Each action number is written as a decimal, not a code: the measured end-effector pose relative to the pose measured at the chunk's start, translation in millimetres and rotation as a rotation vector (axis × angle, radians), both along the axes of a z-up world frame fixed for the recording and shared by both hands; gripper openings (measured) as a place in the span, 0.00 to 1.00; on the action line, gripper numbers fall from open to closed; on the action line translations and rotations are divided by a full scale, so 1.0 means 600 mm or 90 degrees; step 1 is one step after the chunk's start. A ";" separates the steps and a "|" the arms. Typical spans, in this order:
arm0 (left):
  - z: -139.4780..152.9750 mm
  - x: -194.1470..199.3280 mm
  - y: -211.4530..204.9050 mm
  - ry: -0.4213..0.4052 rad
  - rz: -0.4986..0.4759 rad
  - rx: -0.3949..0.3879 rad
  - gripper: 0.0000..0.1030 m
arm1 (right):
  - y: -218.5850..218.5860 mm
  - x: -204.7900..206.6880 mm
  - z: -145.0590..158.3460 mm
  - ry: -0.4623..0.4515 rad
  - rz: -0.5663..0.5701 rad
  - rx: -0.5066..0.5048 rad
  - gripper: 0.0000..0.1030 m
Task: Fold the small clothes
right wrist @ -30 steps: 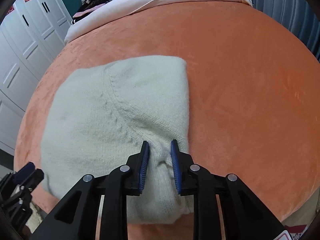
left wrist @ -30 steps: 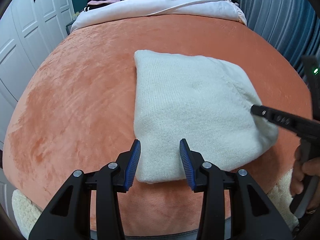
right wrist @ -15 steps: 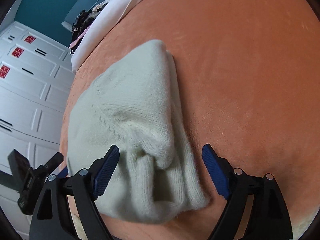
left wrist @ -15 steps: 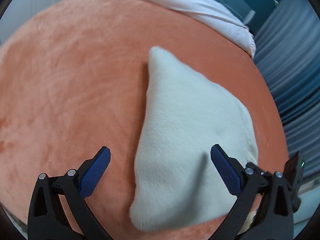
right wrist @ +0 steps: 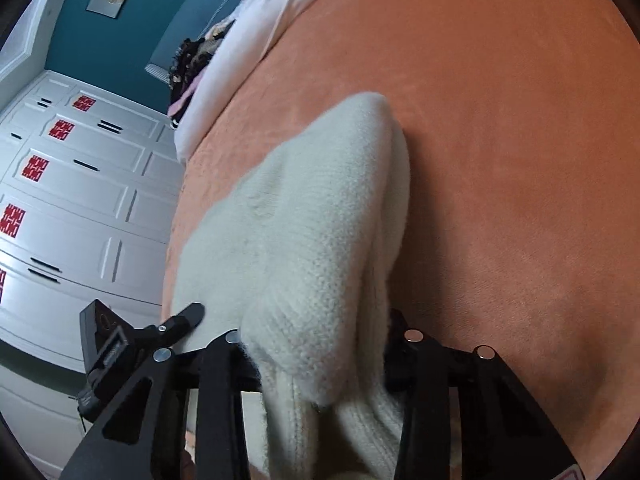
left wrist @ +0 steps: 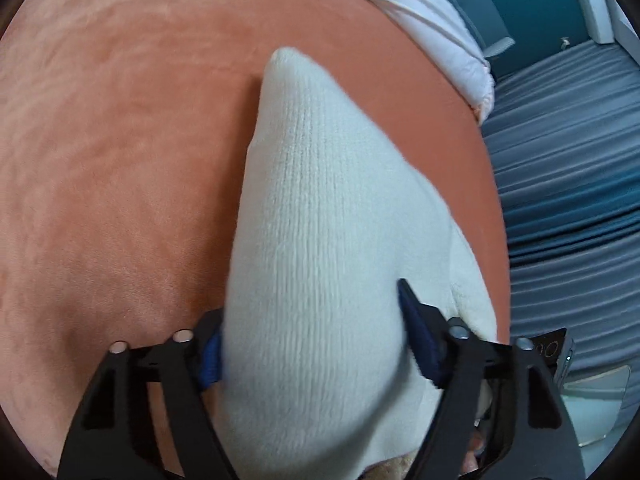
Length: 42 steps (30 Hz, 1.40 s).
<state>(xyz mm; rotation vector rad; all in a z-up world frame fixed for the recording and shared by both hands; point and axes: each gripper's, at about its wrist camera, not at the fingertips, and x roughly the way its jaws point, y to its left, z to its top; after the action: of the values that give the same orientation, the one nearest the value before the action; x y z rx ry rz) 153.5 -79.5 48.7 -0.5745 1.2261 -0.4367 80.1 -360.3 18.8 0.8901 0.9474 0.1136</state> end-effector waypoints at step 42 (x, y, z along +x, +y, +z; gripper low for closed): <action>0.022 -0.111 0.213 -0.190 0.050 0.321 0.87 | 0.238 0.008 0.032 0.007 0.106 -0.178 0.13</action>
<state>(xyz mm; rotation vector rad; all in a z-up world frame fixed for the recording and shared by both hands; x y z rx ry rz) 87.0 48.4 61.9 -0.1176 0.9723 -0.1279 84.8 -217.4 38.2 0.5544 1.0185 0.1156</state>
